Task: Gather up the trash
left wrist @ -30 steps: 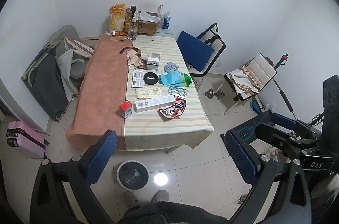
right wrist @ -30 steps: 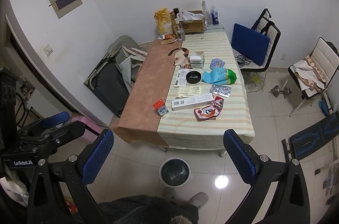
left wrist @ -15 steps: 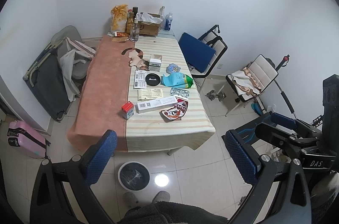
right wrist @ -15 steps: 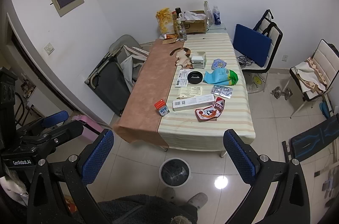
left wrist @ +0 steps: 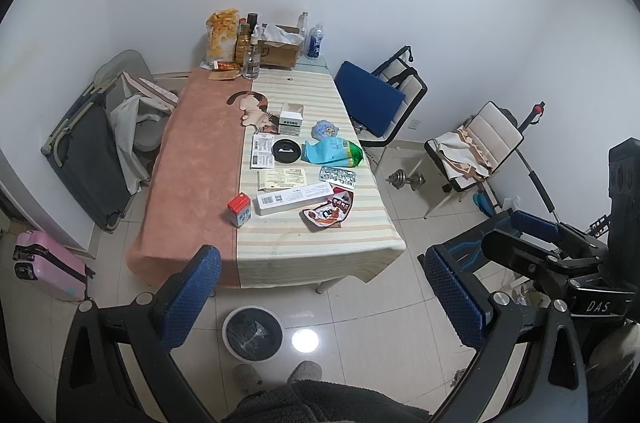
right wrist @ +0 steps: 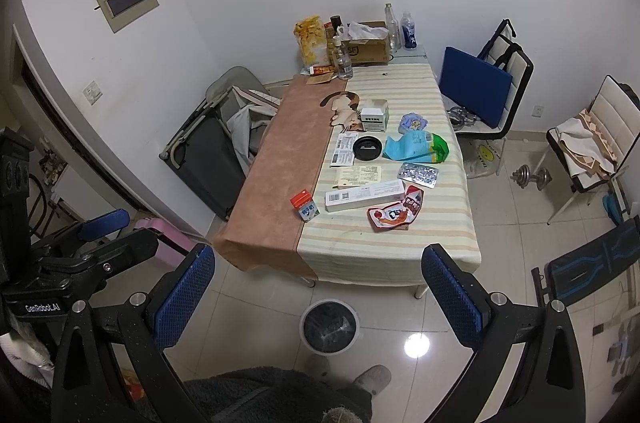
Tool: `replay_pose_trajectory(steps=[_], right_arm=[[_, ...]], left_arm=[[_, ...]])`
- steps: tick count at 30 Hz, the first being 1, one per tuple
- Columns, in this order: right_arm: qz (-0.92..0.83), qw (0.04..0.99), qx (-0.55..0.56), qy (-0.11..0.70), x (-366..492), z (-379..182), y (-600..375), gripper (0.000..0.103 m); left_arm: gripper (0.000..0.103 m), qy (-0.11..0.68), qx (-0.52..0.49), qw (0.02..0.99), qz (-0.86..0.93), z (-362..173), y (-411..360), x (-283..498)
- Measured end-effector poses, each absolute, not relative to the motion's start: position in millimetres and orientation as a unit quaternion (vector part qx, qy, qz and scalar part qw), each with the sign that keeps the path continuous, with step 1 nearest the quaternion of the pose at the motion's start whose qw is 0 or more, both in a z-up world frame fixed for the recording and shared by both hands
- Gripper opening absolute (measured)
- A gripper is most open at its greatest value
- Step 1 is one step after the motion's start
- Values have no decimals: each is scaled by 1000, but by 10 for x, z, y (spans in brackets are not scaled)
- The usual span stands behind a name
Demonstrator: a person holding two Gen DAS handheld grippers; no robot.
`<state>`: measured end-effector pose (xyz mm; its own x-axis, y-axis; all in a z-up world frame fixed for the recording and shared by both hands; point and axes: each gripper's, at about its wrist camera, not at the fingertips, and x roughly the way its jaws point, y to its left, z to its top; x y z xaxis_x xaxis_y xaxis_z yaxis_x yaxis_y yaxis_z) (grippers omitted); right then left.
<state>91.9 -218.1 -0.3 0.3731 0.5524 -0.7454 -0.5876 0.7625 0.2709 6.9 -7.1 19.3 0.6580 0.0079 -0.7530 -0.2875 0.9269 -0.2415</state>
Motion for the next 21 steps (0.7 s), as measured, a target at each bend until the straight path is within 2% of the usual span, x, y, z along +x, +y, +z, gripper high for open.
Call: replay_pose_trajectory(steps=[21], right_arm=[[339, 830, -16, 443, 939, 12, -2151, 103]], left_arm=[[103, 407, -170, 894, 76, 171, -4, 177]])
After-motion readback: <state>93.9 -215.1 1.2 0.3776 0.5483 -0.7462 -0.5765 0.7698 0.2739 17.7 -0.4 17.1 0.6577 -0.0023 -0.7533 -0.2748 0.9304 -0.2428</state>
